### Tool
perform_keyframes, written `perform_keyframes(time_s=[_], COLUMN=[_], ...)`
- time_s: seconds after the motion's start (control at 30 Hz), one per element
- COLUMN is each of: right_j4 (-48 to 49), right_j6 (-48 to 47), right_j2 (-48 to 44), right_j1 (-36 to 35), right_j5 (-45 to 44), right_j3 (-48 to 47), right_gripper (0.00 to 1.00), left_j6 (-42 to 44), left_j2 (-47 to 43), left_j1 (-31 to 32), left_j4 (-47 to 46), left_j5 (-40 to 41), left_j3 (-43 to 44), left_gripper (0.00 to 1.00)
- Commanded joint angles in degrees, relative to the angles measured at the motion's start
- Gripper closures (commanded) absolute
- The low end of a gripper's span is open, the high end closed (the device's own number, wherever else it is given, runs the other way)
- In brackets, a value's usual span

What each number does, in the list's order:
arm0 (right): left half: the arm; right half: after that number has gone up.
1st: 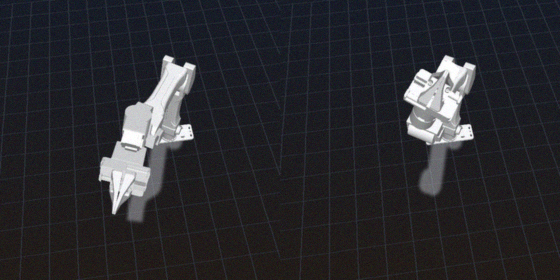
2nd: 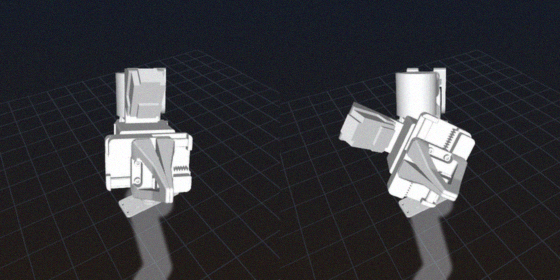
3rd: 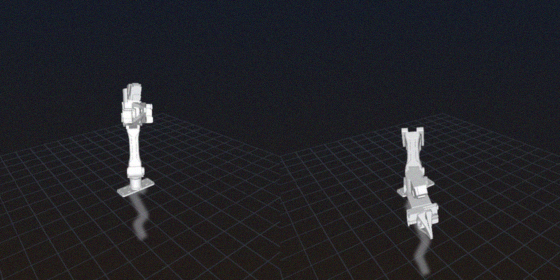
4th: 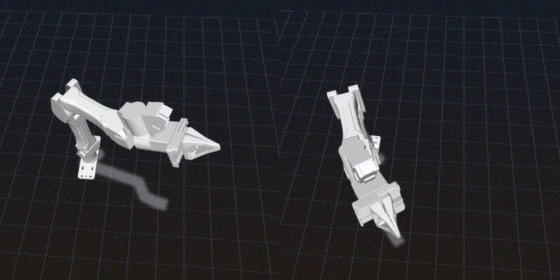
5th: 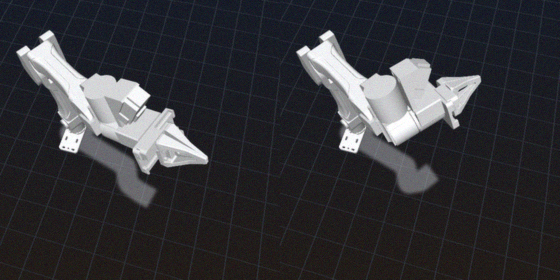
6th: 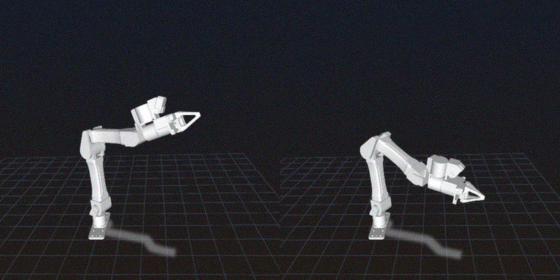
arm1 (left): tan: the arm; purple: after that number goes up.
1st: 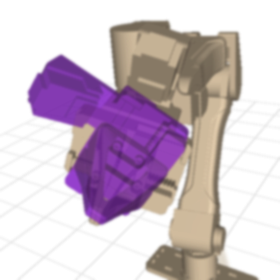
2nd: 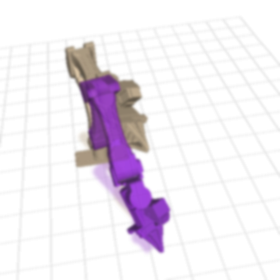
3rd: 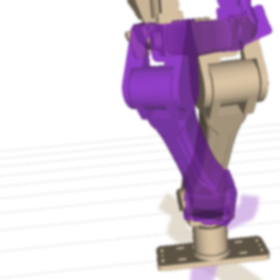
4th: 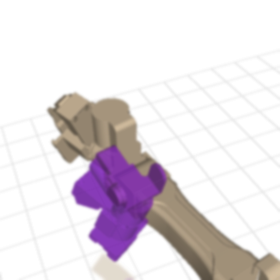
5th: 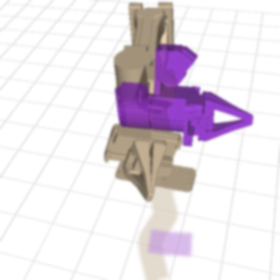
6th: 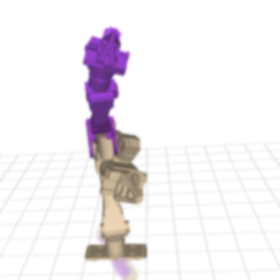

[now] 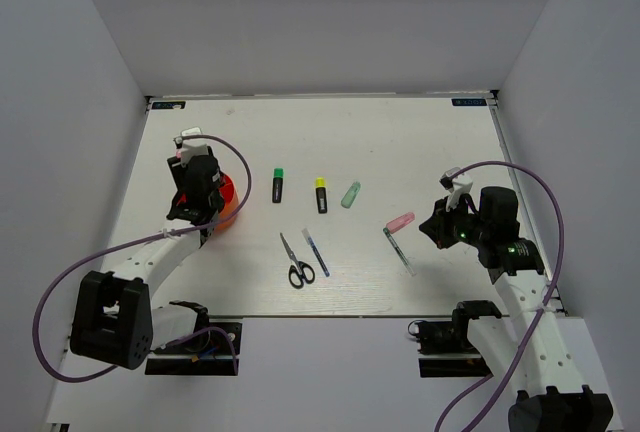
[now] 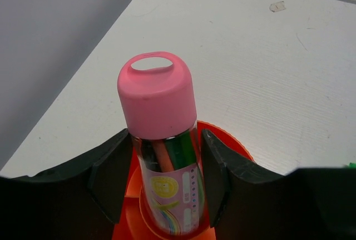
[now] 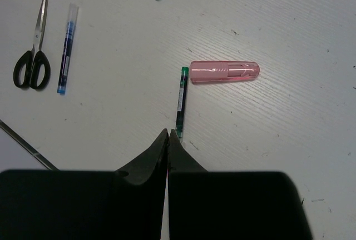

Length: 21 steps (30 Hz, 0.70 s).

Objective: Sort the stationery into containers
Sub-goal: Place the stationery in the storage box.

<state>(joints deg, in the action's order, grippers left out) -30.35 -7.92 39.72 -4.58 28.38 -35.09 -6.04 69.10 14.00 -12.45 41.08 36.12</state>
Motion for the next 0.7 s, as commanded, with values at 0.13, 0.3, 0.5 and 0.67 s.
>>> perform_keyframes(time_s=[0.13, 0.3, 0.5, 0.67], right_j4=[0.1, 0.2, 0.2, 0.0], right_j6=[-0.3, -0.3, -0.3, -0.3], right_j2=[-0.9, -1.0, -1.1, -1.4], right_j1=[0.0, -0.3, -0.3, -0.2], right_j5=[1.1, 1.0, 1.1, 1.1], right_j3=[-1.1, -1.3, -1.2, -1.1], right_gripper=[1.00, 1.00, 1.00, 1.00], left_j6=[-1.4, -2.5, -3.9, -5.6], left_j2=[-1.2, -1.8, -3.8, -5.9], left_j1=[0.2, 0.2, 0.2, 0.2], left_j4=[3.1, 5.4, 7.0, 8.5], left_j5=[-1.2, -2.1, -2.4, -2.4], left_j3=[0.5, 1.3, 0.5, -0.9], left_gripper=[0.40, 0.57, 0.61, 0.54])
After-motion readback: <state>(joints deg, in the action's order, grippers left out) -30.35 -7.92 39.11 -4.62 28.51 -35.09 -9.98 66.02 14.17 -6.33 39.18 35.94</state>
